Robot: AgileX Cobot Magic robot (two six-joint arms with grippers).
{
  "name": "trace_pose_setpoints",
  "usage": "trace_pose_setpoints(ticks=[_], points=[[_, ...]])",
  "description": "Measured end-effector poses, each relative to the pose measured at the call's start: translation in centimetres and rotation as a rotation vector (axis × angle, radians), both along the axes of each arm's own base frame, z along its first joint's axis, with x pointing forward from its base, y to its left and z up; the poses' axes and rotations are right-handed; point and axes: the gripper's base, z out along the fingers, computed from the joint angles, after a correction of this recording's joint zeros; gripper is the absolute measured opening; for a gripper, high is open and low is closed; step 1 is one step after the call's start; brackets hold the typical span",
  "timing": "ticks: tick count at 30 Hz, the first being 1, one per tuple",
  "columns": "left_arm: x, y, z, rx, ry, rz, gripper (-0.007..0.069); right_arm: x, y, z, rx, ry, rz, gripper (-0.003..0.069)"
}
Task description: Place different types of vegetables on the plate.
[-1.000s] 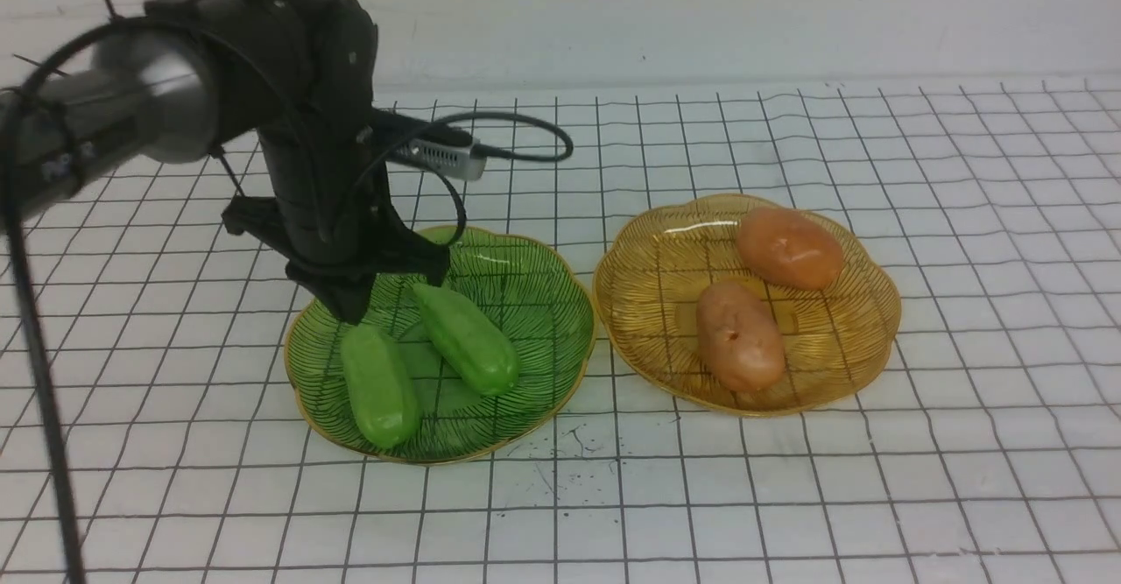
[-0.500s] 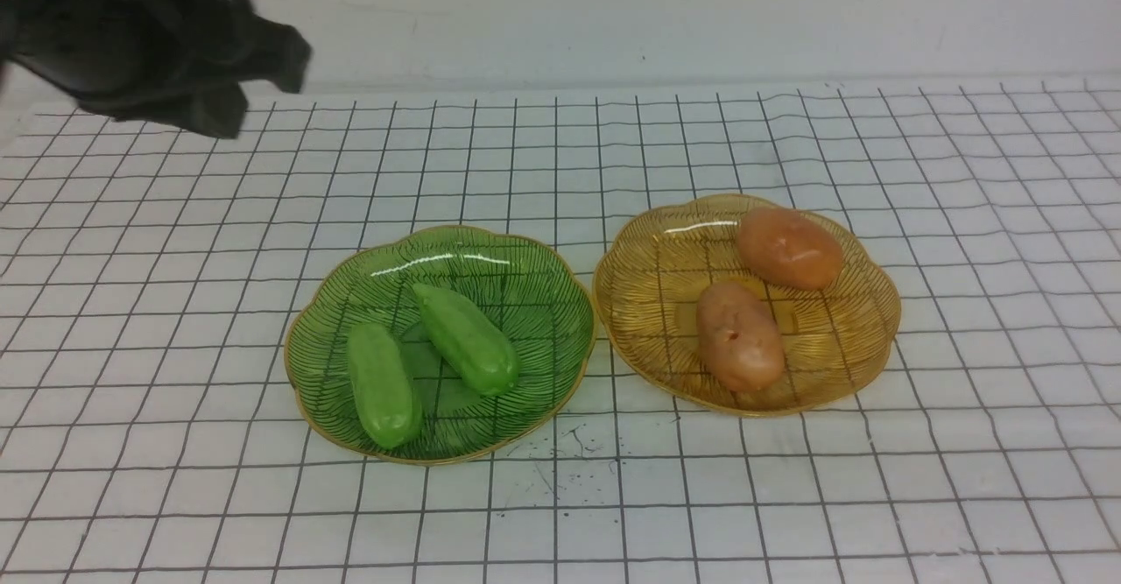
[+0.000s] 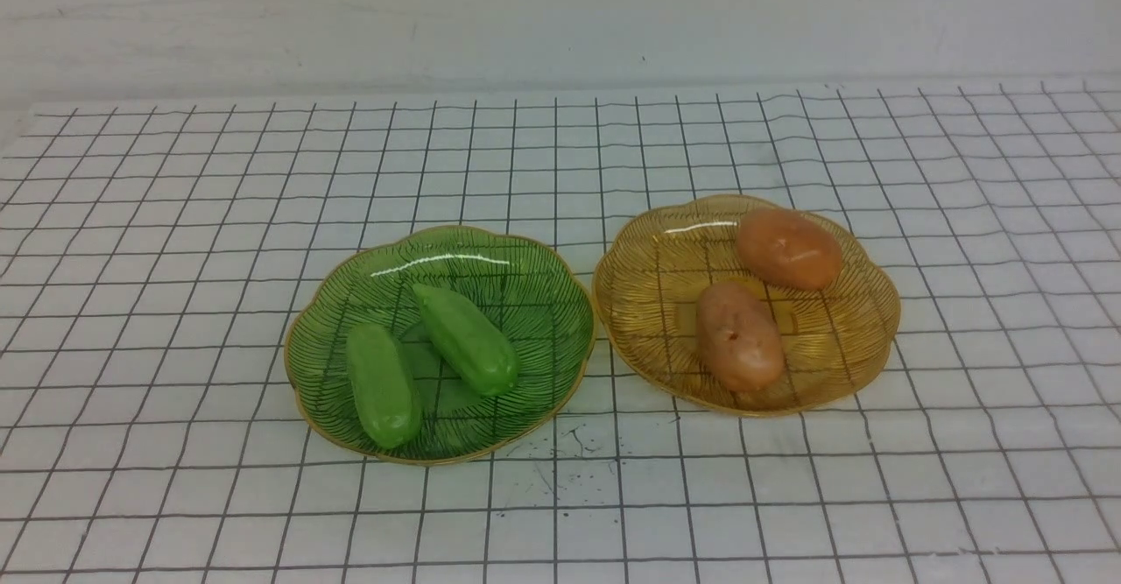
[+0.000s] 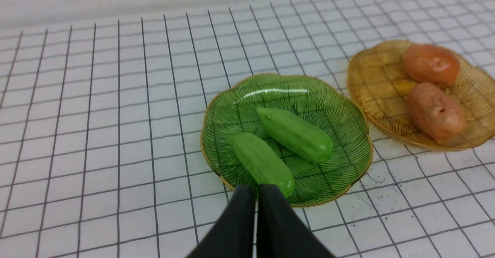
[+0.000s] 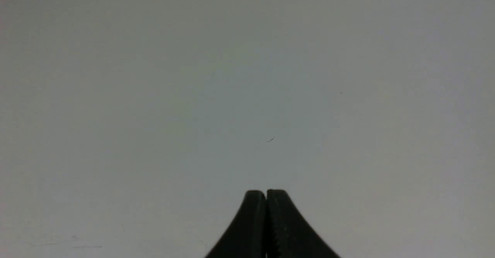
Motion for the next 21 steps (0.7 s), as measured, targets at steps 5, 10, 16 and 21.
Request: trace_pose_setpoints(ticks=[5, 10, 16, 21], points=[[-4.4, 1.5, -2.5, -0.041, -0.136, 0.003, -0.0008, 0.0, 0.0, 0.0, 0.0, -0.001, 0.0, -0.0015], [-7.3, 2.8, -3.1, -0.059, -0.329, 0.027, -0.0008, 0.0, 0.0, 0.0, 0.0, -0.001, 0.0, -0.0015], [-6.7, 2.7, -3.9, -0.052, -0.369, 0.035, -0.0008, 0.0, 0.0, 0.0, 0.0, -0.001, 0.0, -0.0015], [-5.0, 1.7, -6.1, -0.046, -0.339, -0.009, -0.0008, 0.0, 0.0, 0.0, 0.0, -0.001, 0.0, -0.0015]])
